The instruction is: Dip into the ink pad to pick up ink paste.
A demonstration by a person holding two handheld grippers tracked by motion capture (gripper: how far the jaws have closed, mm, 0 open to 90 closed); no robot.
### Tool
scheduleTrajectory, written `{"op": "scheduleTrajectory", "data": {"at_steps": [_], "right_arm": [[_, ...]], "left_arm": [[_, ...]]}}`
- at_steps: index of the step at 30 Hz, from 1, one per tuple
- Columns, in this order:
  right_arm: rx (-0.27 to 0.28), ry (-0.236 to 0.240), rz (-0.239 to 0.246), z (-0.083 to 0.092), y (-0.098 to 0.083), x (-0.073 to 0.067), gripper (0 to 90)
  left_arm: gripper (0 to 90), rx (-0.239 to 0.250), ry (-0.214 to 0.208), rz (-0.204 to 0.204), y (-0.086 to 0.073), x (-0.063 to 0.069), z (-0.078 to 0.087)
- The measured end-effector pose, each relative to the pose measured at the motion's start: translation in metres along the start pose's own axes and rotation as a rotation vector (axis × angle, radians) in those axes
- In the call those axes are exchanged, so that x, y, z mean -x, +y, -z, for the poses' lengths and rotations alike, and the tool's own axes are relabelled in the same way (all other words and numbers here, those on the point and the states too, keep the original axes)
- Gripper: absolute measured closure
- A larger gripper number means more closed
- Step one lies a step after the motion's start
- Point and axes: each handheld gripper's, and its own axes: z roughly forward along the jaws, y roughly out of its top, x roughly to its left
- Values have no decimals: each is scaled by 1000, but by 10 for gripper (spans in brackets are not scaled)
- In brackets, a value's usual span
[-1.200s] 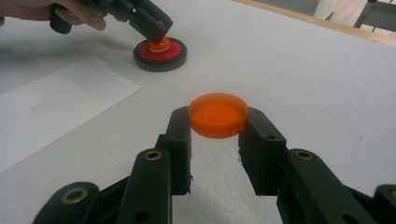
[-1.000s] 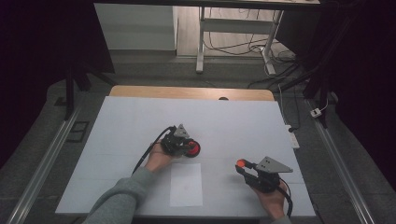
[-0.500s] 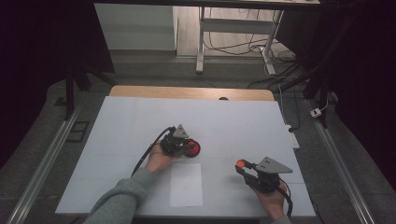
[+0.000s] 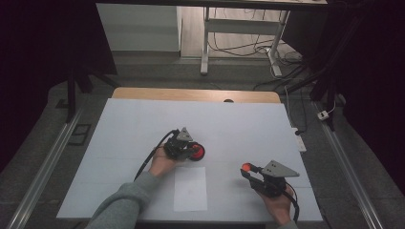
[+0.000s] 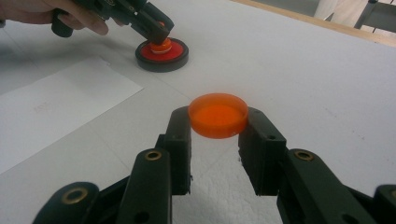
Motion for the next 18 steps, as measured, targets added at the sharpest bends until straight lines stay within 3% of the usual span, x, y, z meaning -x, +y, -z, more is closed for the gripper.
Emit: {"op": "scheduleTrajectory", "data": {"at_steps": [16, 18], "right_arm": [[0, 1, 1, 0, 0, 0, 644], [1, 1, 0, 0, 0, 0, 644]], "left_arm": [[723, 8, -19, 18, 0, -3, 1], [722, 53, -37, 40, 1, -7, 5]]}}
